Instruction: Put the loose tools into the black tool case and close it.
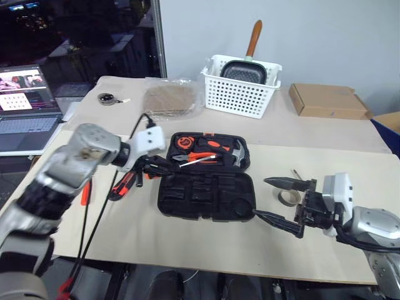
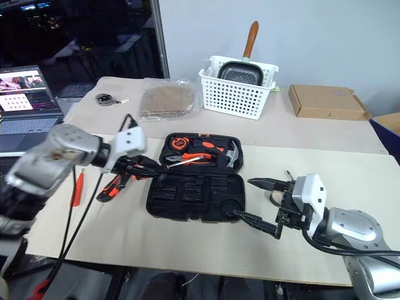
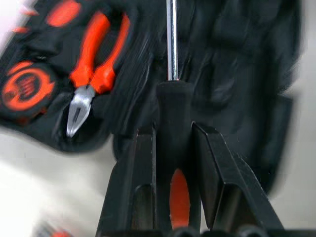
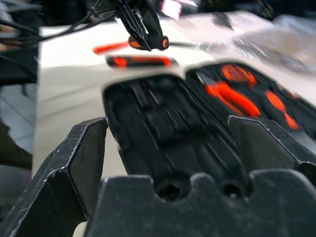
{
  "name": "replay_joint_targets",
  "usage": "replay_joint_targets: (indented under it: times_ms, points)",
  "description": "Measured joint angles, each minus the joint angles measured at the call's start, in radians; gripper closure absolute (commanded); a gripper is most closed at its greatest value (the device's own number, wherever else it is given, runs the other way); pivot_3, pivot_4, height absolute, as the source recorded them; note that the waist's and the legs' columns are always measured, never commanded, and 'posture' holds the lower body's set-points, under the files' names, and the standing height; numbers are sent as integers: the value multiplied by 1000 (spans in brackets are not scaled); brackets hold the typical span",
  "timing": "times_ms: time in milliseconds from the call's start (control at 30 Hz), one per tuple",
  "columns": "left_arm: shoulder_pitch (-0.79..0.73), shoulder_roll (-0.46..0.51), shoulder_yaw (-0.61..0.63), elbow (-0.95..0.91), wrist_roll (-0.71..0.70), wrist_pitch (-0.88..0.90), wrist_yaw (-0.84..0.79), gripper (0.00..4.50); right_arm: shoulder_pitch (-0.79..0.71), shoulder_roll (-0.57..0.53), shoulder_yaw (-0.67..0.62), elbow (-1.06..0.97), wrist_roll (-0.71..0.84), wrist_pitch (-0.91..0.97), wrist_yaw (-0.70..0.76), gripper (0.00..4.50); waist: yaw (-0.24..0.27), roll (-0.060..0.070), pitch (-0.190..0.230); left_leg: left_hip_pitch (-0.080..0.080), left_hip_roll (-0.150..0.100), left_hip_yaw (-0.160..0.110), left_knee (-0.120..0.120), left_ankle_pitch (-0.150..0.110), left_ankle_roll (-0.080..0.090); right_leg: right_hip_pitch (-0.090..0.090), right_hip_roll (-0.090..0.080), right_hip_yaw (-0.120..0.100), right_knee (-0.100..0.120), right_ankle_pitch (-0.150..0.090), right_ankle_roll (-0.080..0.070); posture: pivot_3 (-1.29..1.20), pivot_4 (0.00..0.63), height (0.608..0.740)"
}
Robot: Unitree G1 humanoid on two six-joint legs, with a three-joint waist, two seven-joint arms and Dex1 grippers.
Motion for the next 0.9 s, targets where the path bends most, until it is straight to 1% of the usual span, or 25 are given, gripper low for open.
replay_joint_targets:
  times_ms: [100,133,200,333,600,667,767,900]
  points:
    - [-86,-112,-85,170,107,-125,-51,3847,37,-1,-41,-6,-4,-3,-8,0,-4,0,0,-4,1,-1,4,-2,4,-2,1,-1,0,-1,2,0,150,740]
    - [-103,-131,-98,201,129,-150,-60,3847,45,-1,-48,-6,-5,-4,-12,0,-4,0,0,-5,1,-2,5,-3,5,-2,1,-1,0,-2,2,0,150,740]
    - [-129,-165,-110,267,168,-198,-81,3847,62,0,-65,-9,-8,-7,-18,0,-6,0,0,-8,2,-3,11,-6,10,-3,2,-1,1,-2,3,0,150,740]
    - [-169,-248,-111,388,225,-230,-94,3847,95,1,-93,-27,-10,-11,-23,0,-2,1,0,-9,0,-3,13,-7,12,-2,0,-1,1,-3,6,0,150,740]
    - [-191,-318,-103,482,298,-290,-111,3847,153,-1,-140,-32,-13,-19,-3,0,-2,4,-1,-7,0,-3,13,-7,12,0,0,0,1,-3,7,0,150,740]
    - [-189,-337,-103,485,306,-265,-113,3847,154,-8,-149,-29,-19,-19,5,0,-2,4,-1,-7,0,-4,13,-7,12,0,0,0,2,-3,8,0,150,740]
    - [-183,-338,-101,457,312,-195,-125,3847,144,-20,-161,-22,-19,-19,5,0,-8,4,-1,-7,1,-3,13,-7,12,0,1,0,2,-3,8,0,150,740]
    - [-177,-343,-101,442,327,-162,-125,3847,115,-26,-161,-22,-19,-18,4,0,-5,4,-1,-7,1,-4,13,-7,12,-1,1,0,2,-2,7,0,150,740]
